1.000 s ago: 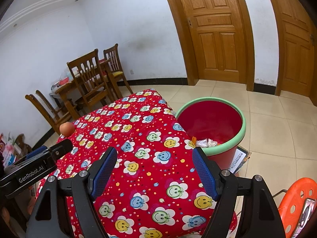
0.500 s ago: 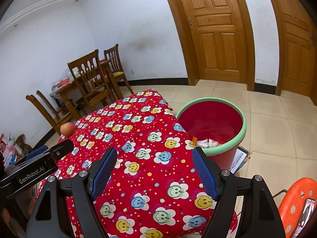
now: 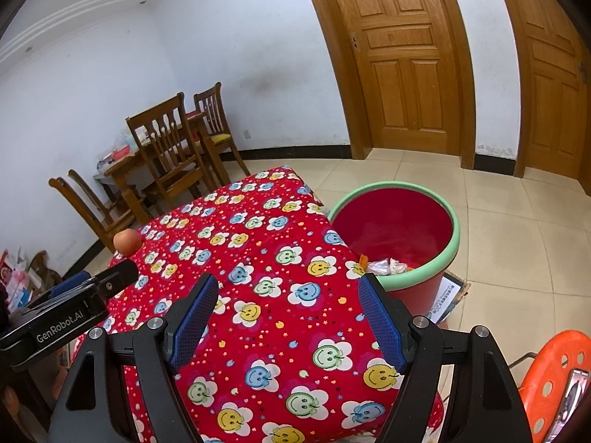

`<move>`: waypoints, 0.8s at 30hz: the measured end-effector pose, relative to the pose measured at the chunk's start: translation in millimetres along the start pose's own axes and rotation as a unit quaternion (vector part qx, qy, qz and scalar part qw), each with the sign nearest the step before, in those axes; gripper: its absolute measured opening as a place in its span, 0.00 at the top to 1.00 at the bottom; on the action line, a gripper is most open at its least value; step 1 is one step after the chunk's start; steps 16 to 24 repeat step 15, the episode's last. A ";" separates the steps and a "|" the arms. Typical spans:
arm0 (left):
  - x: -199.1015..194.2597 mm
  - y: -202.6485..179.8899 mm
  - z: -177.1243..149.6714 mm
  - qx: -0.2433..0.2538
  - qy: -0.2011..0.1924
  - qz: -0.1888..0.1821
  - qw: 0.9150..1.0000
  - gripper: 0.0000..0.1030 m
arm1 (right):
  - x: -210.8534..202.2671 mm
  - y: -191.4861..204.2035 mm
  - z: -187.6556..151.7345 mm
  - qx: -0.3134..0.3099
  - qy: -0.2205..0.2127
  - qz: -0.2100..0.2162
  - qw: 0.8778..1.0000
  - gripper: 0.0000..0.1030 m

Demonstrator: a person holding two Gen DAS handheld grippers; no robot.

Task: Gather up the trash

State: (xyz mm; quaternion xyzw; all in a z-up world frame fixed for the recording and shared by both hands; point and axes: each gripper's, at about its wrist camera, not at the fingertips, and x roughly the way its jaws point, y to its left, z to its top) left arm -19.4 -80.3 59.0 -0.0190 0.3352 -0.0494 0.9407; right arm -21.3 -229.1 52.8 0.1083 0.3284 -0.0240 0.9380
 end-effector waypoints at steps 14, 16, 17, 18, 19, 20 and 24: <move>-0.3 -0.2 0.9 -0.001 0.002 0.000 1.000 0.16 | -0.3 -0.4 0.0 0.000 0.000 0.000 1.000 0.23; -0.5 -0.5 1.1 -0.001 0.002 0.000 1.000 0.16 | -0.3 -0.4 0.0 0.000 0.000 0.000 1.000 0.23; -0.5 -0.5 1.1 -0.001 0.002 0.000 1.000 0.16 | -0.3 -0.4 0.0 0.000 0.000 0.000 1.000 0.23; -0.5 -0.5 1.1 -0.001 0.002 0.000 1.000 0.16 | -0.3 -0.4 0.0 0.000 0.000 0.000 1.000 0.23; -0.5 -0.5 1.1 -0.001 0.002 0.000 1.000 0.16 | -0.3 -0.4 0.0 0.000 0.000 0.000 1.000 0.23; -0.5 -0.5 1.1 -0.001 0.002 0.000 1.000 0.16 | -0.3 -0.4 0.0 0.000 0.000 0.000 1.000 0.23; -0.5 -0.5 1.1 -0.001 0.002 0.000 1.000 0.16 | -0.3 -0.4 0.0 0.000 0.000 0.000 1.000 0.23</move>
